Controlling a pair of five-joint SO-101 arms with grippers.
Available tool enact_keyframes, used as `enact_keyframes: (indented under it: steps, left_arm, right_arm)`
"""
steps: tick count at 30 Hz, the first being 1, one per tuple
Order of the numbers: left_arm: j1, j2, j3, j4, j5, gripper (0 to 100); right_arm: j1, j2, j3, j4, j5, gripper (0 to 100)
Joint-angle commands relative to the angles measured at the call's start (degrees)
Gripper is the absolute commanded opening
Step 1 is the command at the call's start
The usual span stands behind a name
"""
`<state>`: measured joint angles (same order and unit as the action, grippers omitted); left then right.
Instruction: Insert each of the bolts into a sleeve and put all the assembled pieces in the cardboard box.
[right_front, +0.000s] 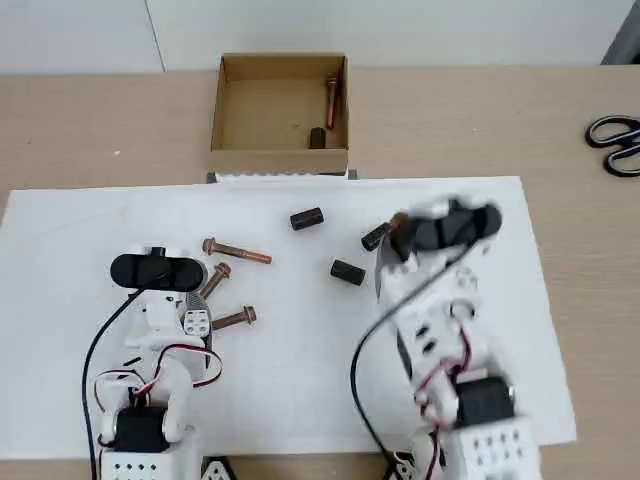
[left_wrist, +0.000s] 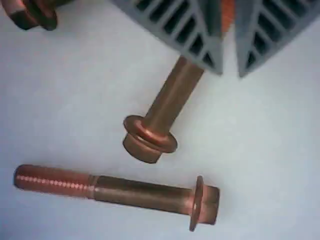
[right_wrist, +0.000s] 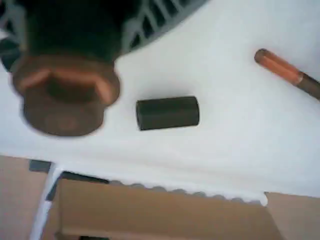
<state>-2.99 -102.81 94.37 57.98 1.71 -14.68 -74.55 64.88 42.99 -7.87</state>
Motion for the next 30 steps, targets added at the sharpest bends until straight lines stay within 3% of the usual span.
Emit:
enact_keyframes:
  steps: [1,5,16,30]
  left_arm:
    - [-0.35,-0.44,-0.22,-1.41,-0.26,1]
    - [-0.26,-0.44,-0.22,-1.41,-0.35,1]
    - [-0.26,-0.44,-0.22,-1.41,-0.26,1]
    - [-0.62,-0.44,-0.22,-1.23,-0.18,1]
  right_arm:
    - [2.15,17.63,-15.74,-3.47,-0.79,0.4]
    - [2.07,33.98,-28.40,-4.53,-0.26,0.4]
    - [1.98,71.96,-63.65,-4.35,10.11,0.4]
    - [-5.14,102.29,-96.97,-4.70,27.16,0.4]
